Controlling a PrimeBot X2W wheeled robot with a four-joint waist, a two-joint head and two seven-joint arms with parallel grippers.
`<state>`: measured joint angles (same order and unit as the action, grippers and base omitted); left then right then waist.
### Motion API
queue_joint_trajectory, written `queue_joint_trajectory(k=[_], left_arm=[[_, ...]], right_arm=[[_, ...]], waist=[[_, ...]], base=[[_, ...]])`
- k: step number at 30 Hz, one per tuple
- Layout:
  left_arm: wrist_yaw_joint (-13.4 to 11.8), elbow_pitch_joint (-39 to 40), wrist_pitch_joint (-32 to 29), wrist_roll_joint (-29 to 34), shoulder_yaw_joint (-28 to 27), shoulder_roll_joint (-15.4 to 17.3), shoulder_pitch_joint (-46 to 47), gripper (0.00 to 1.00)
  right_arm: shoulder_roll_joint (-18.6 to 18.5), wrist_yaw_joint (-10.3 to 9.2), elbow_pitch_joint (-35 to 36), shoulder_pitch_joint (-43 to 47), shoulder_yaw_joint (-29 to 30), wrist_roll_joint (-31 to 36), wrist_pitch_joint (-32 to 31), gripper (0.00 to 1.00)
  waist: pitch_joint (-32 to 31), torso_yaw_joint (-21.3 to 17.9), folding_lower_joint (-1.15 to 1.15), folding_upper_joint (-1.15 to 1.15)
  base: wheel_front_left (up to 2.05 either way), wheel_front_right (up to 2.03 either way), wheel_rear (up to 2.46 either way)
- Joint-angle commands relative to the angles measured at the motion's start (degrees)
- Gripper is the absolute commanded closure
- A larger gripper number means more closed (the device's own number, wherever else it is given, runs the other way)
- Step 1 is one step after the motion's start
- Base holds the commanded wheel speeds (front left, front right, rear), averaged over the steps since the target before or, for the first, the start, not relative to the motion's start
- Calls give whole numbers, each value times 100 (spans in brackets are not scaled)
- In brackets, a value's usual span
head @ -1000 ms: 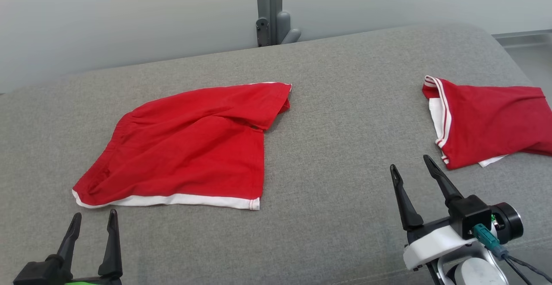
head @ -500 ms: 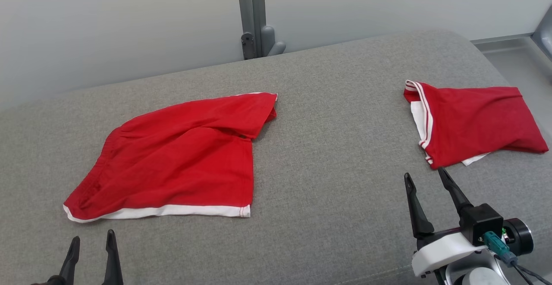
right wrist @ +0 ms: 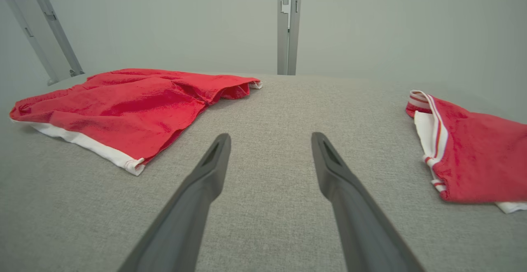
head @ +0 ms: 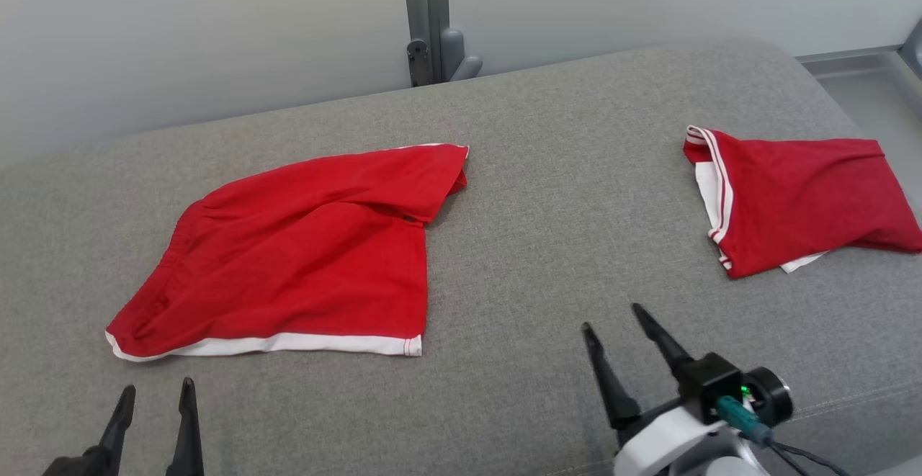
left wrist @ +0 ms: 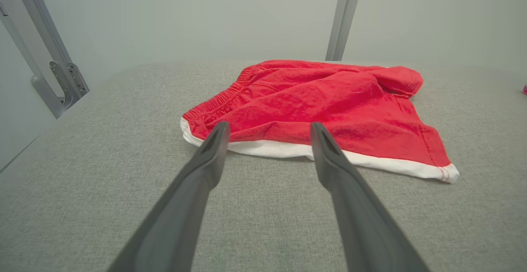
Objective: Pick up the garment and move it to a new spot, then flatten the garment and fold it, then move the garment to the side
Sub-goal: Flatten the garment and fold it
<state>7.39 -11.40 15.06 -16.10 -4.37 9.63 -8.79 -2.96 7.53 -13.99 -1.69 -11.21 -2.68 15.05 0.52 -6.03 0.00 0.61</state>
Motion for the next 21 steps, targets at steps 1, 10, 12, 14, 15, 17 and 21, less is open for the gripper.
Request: queue_joint_trajectory(k=[1,10,12,14,15,17,21], left_arm=[[14,-58,12,14,21,122,199,0],[15,-509,11,48,254,562,1317,0],[15,-540,11,65,310,596,1553,0],[15,-565,11,63,353,640,1753,0],[15,-579,11,78,379,659,1849,0],[15,-663,11,118,414,688,2002,0],[15,-908,11,142,496,771,2317,0]], right_arm=[[2,-9,-108,-161,-231,-55,16,0],[-4,-9,-1108,-1500,-2104,-626,16,0],[-2,-9,-1317,-1789,-2398,-770,17,0],[-3,-9,-1510,-2076,-2635,-923,16,0],[-1,-9,-1618,-2186,-2781,-1002,-1,0],[-1,-9,-1801,-2418,-3046,-1153,-37,0],[0,-9,-2056,-2738,-3409,-1418,-60,0]], waist=[[88,37,0,-61],[851,227,0,-61],[1017,279,0,-61],[1185,344,0,-61],[1267,383,0,-61],[1404,450,0,-61],[1638,572,0,-61]], base=[[0,0,0],[0,0,0],[0,0,0],[0,0,0],[0,0,0],[0,0,0],[0,0,0]])
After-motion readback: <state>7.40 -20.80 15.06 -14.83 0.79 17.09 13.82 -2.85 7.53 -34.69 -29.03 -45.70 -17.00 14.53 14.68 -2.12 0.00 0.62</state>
